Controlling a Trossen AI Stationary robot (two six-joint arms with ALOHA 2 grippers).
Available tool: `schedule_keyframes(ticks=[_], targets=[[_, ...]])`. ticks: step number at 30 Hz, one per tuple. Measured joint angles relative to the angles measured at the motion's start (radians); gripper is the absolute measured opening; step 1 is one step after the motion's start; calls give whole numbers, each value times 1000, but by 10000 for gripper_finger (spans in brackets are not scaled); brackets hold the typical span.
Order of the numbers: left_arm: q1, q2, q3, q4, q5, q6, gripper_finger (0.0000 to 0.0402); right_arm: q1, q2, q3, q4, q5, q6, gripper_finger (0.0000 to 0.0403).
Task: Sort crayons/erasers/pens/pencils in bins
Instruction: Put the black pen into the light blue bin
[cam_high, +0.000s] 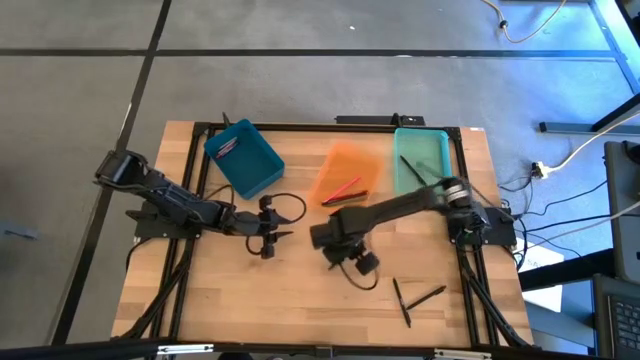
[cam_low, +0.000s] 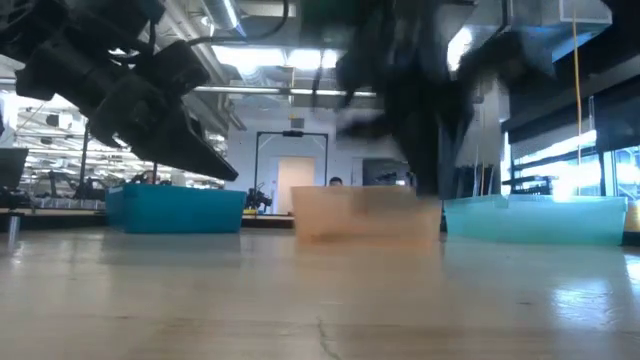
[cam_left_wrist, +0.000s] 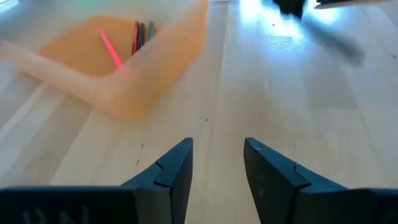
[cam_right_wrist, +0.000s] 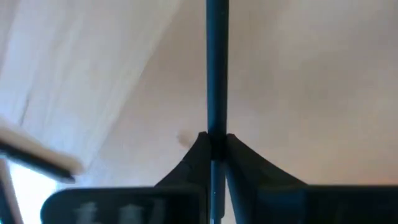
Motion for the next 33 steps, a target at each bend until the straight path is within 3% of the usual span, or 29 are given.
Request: schedule_keyframes(ticks=[11,16,18,21,25,33], targets=[[7,32,1,69,0,-7,135,-96,-531,-238,-34,415,274,39],[7,32,1,70,0,-7,135,-194,-777,-431,0,822,628,40],[7,32,1,71,0,-7,135,-257,-842,-506,-12,919,833,40],[7,32,1,76,0,-7,135,-374,-933,-616,-47,908,1044,41],[7,32,1,88,0,-7,135,-512,-1000,-763,0,808,1140,41],[7,32,1,107,0,-7,135,-656,-1004,-989,305,659,958,41]])
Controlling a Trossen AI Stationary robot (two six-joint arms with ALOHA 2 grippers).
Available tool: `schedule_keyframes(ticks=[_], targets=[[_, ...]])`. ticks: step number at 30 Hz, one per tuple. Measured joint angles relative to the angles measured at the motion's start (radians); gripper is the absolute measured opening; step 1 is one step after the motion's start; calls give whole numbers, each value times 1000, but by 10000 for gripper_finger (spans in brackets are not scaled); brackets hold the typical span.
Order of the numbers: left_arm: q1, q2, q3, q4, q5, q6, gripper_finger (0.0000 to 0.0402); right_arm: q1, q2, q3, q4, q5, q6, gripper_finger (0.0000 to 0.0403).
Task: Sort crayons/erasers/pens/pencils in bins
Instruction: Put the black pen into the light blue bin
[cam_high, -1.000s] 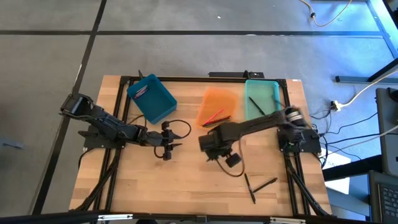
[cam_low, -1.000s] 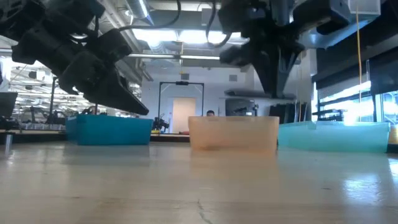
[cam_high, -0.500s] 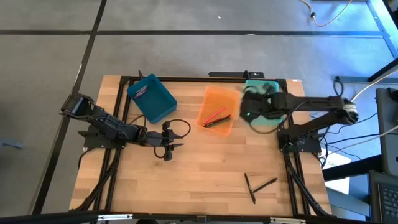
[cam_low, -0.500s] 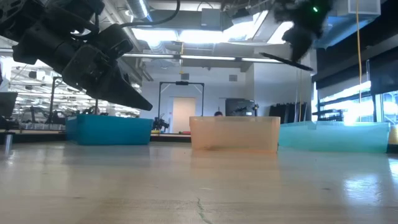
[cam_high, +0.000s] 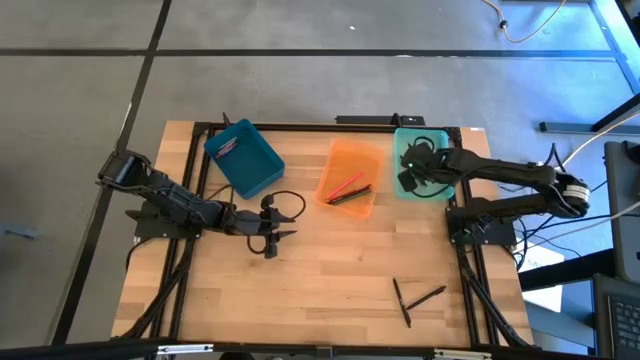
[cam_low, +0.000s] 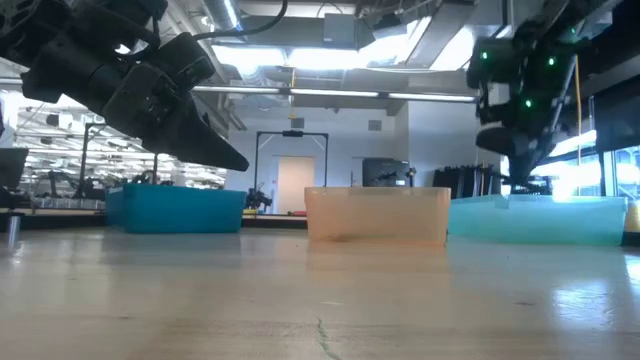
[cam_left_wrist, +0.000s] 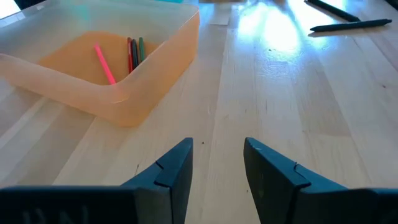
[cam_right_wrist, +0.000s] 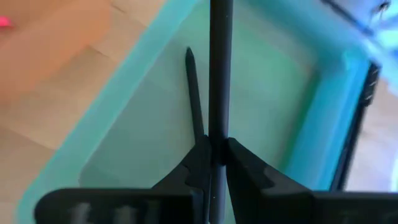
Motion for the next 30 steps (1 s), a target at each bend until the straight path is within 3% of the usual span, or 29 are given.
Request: schedule_keyframes(ticks=[6,12,20,23,30], targets=[[13,0,0,0,-31,0,135,-78,-1,-47,43,-93,-19,52],[14,0,0,-10,-166,-25,135,-93,-2,-45,38,-99,-39,109],[13,0,0,-12,-181,-25,135,-85,-2,1,31,-118,-85,162],[8,0,0,-11,-181,-26,135,-22,-10,24,37,-109,-73,162],[8,0,0,-10,-165,-26,135,221,-16,76,49,25,-26,141]])
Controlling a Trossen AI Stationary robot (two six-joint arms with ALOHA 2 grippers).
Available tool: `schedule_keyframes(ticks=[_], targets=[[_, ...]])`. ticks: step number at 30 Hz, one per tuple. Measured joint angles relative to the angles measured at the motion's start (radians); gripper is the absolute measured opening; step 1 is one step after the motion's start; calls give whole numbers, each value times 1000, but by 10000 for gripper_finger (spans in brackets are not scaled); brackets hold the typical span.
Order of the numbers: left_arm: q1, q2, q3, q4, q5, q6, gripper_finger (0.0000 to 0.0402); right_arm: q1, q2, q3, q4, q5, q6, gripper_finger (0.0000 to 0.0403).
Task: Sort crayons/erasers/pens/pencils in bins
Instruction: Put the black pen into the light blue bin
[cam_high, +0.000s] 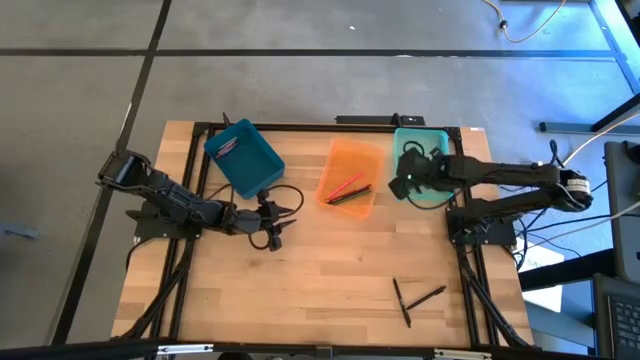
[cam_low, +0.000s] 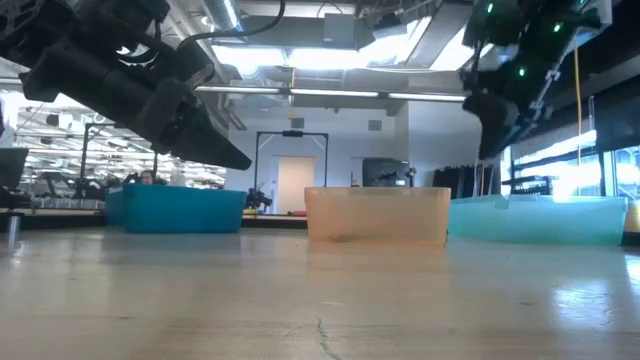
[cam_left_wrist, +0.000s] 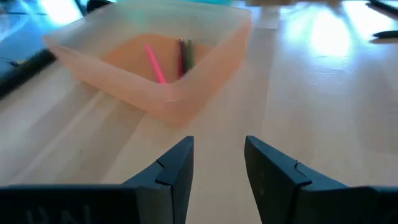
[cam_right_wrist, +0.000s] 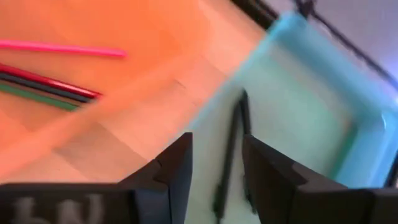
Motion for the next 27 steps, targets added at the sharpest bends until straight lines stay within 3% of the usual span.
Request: schedule_keyframes(ticks=[6,10,17,22,27], targets=[[0,54,40,11,221,7,135,177,0,8,128,283,-49,119],[10,199,183,-28,364,51,135,196,0,8,311,415,-145,108],[33,526,616,-179,557,285,135,164,-3,8,654,326,-404,103],[28,679,886,-329,654,544,135,176,-4,8,731,320,-465,103],[53,808,1125,-403,814,592,135,209,-12,8,709,180,-461,103]])
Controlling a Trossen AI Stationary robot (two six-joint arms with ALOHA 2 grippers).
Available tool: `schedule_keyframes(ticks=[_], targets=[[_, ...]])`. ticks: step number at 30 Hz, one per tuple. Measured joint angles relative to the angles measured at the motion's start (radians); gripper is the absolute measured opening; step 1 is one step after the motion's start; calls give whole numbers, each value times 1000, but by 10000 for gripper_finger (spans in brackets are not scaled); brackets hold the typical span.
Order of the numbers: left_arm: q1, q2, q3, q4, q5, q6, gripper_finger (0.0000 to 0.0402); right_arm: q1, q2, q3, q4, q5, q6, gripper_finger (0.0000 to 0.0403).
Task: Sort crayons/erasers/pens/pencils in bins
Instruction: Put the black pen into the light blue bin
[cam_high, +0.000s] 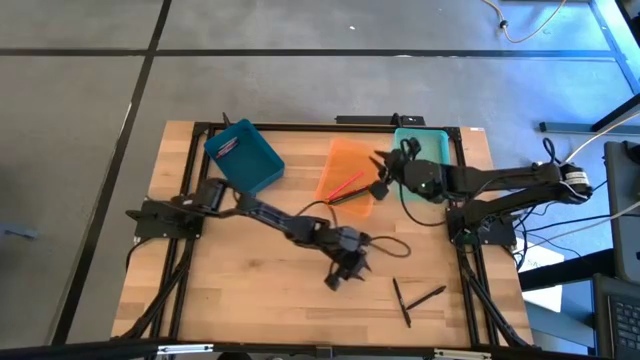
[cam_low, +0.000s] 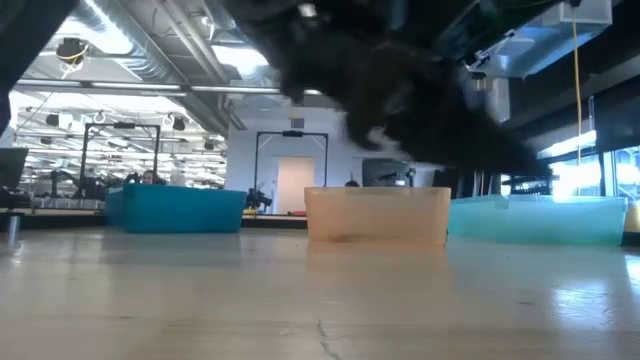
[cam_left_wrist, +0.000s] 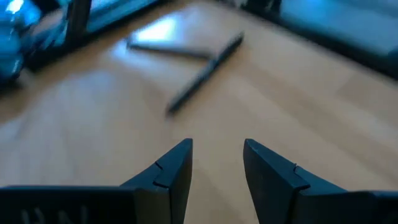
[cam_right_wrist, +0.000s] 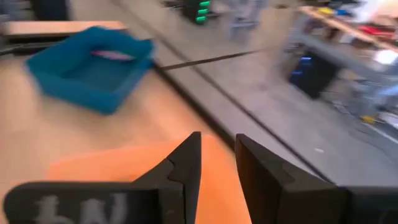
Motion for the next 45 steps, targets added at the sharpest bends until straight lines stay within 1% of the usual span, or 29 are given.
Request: schedule_keyframes(ticks=[3,5,6,8,10,12,14,17,20,22,23,25,28,29,31,35,37,39,41,45], targets=[[10,86,132,-1,123,14,135,29,-28,0,-78,-32,35,103],[9,141,211,-19,181,41,135,53,-61,5,-178,-38,50,103],[8,172,251,-19,198,49,135,63,-78,16,-234,-69,48,103],[6,220,314,-47,215,53,135,84,-111,41,-352,-188,48,103],[8,251,356,-87,213,56,135,99,-136,68,-464,-331,114,103],[8,259,363,-114,183,72,135,116,-154,82,-563,-447,222,103],[8,260,363,-137,116,89,135,147,-163,77,-631,-510,332,103],[9,255,363,-133,49,95,135,218,-152,51,-715,-535,477,103],[14,246,363,-119,42,96,135,293,-119,32,-763,-539,591,103],[16,236,363,-157,40,88,135,355,-91,17,-775,-560,638,103],[16,229,363,-189,35,77,135,391,-75,7,-766,-583,659,103],[10,202,363,-307,-8,31,135,467,-41,-18,-758,-609,701,103],[-10,134,363,-506,-129,14,135,572,26,-34,-742,-611,778,103],[-17,117,364,-553,-177,18,135,598,50,-34,-743,-610,816,103],[-29,86,364,-659,-240,8,135,640,103,-24,-740,-621,880,103],[-37,15,363,-835,-267,-53,135,708,216,25,-714,-659,910,103],[-45,-29,345,-870,-286,-69,135,743,275,46,-717,-690,889,103],[-52,-79,283,-864,-325,-94,135,776,327,68,-717,-725,891,103],[-50,-141,190,-818,-376,-131,135,804,366,77,-721,-756,926,103],[-35,-302,-51,-630,-498,-213,135,853,417,89,-701,-759,979,103]])
